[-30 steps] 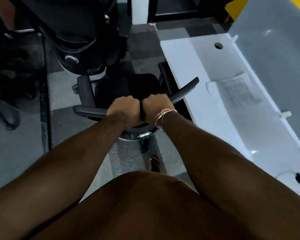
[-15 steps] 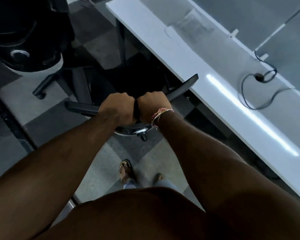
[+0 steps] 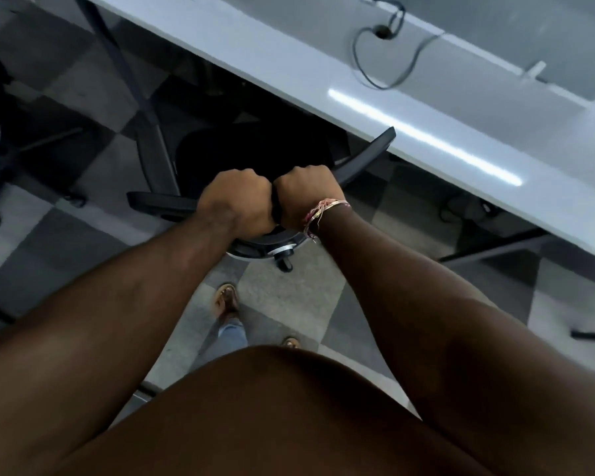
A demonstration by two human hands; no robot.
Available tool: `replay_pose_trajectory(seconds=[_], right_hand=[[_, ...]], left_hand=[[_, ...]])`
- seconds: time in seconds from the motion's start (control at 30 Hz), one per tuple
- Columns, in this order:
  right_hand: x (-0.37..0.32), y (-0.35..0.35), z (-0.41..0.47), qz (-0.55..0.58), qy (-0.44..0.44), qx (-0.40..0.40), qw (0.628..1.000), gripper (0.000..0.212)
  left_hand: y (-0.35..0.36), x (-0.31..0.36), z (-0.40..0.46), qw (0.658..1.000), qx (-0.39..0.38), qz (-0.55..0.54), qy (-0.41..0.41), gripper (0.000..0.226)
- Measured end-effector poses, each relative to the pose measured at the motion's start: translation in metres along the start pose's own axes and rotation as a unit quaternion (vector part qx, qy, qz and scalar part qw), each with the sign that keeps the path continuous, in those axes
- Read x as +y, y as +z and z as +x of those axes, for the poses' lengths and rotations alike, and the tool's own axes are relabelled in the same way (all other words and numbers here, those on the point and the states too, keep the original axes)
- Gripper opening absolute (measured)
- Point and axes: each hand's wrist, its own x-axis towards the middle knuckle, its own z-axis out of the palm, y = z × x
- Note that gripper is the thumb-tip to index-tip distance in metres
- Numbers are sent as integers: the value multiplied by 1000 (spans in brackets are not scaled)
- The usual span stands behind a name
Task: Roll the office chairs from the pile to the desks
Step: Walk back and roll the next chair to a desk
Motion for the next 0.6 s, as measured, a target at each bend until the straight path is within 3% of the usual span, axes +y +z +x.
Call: replay_pose_trajectory(seconds=[0.27,0.6], right_hand=[[20,23,-125,25,146,-38,988,16],[-15,41,-234,71,352,-39,932,19]], left_hand=[[7,104,-28,988,-10,67,139,37],[14,172,-60,929,-17,133,345,37]])
